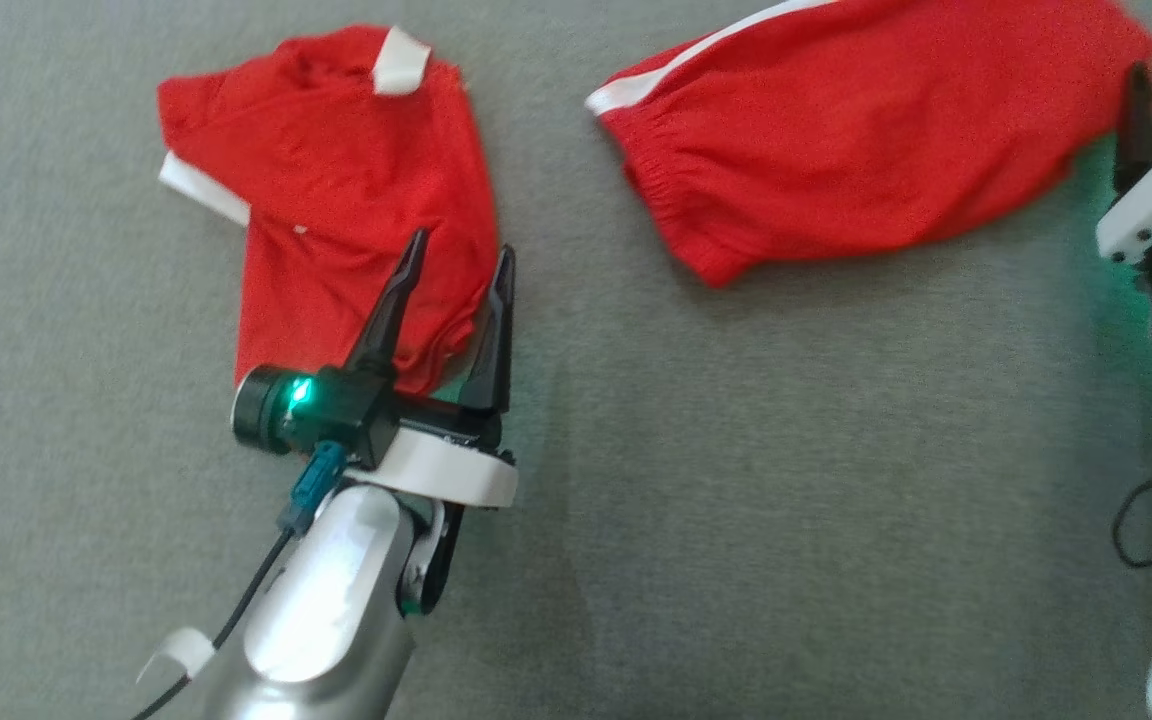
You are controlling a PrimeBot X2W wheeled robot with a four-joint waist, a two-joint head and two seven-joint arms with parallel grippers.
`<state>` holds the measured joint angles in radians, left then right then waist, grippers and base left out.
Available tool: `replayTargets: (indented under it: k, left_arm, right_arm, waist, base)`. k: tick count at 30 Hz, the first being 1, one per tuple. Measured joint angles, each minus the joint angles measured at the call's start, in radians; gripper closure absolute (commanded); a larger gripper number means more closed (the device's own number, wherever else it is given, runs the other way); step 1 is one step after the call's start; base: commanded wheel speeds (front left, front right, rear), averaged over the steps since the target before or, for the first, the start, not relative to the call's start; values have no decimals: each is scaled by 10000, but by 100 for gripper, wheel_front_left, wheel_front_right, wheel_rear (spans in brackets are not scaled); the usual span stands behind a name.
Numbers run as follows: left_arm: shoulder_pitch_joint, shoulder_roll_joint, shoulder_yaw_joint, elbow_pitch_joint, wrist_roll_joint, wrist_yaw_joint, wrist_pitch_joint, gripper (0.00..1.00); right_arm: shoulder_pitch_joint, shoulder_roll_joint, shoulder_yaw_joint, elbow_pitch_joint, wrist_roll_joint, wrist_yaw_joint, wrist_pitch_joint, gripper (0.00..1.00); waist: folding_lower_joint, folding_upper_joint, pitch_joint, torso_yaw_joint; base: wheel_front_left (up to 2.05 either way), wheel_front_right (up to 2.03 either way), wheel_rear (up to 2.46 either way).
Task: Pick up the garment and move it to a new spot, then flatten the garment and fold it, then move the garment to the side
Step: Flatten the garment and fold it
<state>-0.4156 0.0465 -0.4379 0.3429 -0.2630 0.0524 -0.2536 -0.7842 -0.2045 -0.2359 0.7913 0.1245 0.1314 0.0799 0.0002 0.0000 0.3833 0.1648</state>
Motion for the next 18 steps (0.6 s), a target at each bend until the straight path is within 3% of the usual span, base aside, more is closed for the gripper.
replayTargets:
  k: [9, 10, 11, 12, 18]
  left_arm:
    - [-393, -36, -430, -115, -368, 257, 0, 0]
    - [-397, -38, -437, -115, -368, 288, 0, 0]
    - [-400, -38, -441, -113, -366, 322, 0, 0]
    - [-404, -38, -441, -111, -368, 360, 0, 0]
    - [-531, -44, -408, -63, -366, 370, 0, 0]
  right_arm:
    - [-1383, -775, 890, 1944, -328, 0, 347, 0]
    - [-1555, -809, 1110, 2067, -198, 0, 416, 5]
    - [-1673, -819, 1338, 2165, -63, 0, 453, 49]
    - [-1732, -838, 1567, 2230, 65, 0, 453, 100]
    - [-1708, -901, 2600, 2355, 978, 0, 29, 100]
  waist:
    - [-1, 0, 785, 687]
    - [-1, 0, 825, 700]
    - [0, 0, 839, 689]
    - [-1, 0, 839, 659]
    - [-1, 0, 735, 312]
  base:
    - [0, 0, 0]
    - [0, 0, 0]
    - [0, 0, 0]
    - [0, 0, 0]
    - [0, 0, 0]
